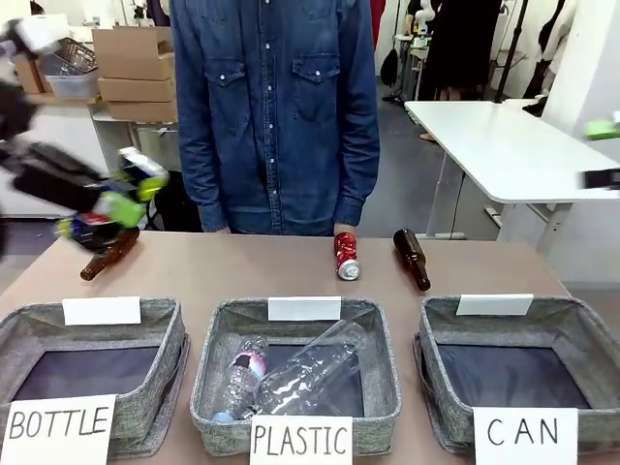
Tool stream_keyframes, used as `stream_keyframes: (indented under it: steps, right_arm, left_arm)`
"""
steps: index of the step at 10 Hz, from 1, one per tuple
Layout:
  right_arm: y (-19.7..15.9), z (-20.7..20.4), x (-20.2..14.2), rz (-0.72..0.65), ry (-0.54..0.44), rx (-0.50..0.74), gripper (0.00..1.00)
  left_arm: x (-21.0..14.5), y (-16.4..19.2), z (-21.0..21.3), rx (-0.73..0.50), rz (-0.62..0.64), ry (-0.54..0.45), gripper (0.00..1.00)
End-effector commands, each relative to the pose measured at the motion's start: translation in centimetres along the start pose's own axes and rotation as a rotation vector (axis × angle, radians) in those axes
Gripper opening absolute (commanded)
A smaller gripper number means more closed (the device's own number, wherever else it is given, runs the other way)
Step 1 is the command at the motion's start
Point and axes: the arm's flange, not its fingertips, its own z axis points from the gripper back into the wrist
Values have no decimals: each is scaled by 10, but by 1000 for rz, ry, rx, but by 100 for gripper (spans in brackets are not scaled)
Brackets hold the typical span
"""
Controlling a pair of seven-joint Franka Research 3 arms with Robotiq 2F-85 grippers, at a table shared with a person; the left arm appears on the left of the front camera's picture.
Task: Sort the can waste into the basket.
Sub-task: Pick up the can waste from the table and place it in the right Fabric basket.
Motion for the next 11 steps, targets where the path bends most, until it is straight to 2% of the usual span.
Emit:
stream_keyframes:
  steps: [1,3,4,7,9,11]
  right_arm:
    - [5,77,-17,-64,83,-149,100]
    - [-6,128,-42,-95,78,-209,100]
    - [6,85,-28,-48,32,-156,100]
    - [6,85,-28,-48,32,-156,100]
    - [6,85,-28,-48,32,-156,100]
    - [6,85,-28,-48,32,-156,100]
  left_arm:
    - [65,11,-63,-45,-144,-39,41]
    - [115,-23,-153,-92,-242,22,41]
    - [135,-50,-202,-130,-302,58,41]
    - [179,-104,-328,-196,-419,108,41]
    - [188,-104,-394,-138,-518,115,41]
    - [180,-94,-446,-112,-570,176,41]
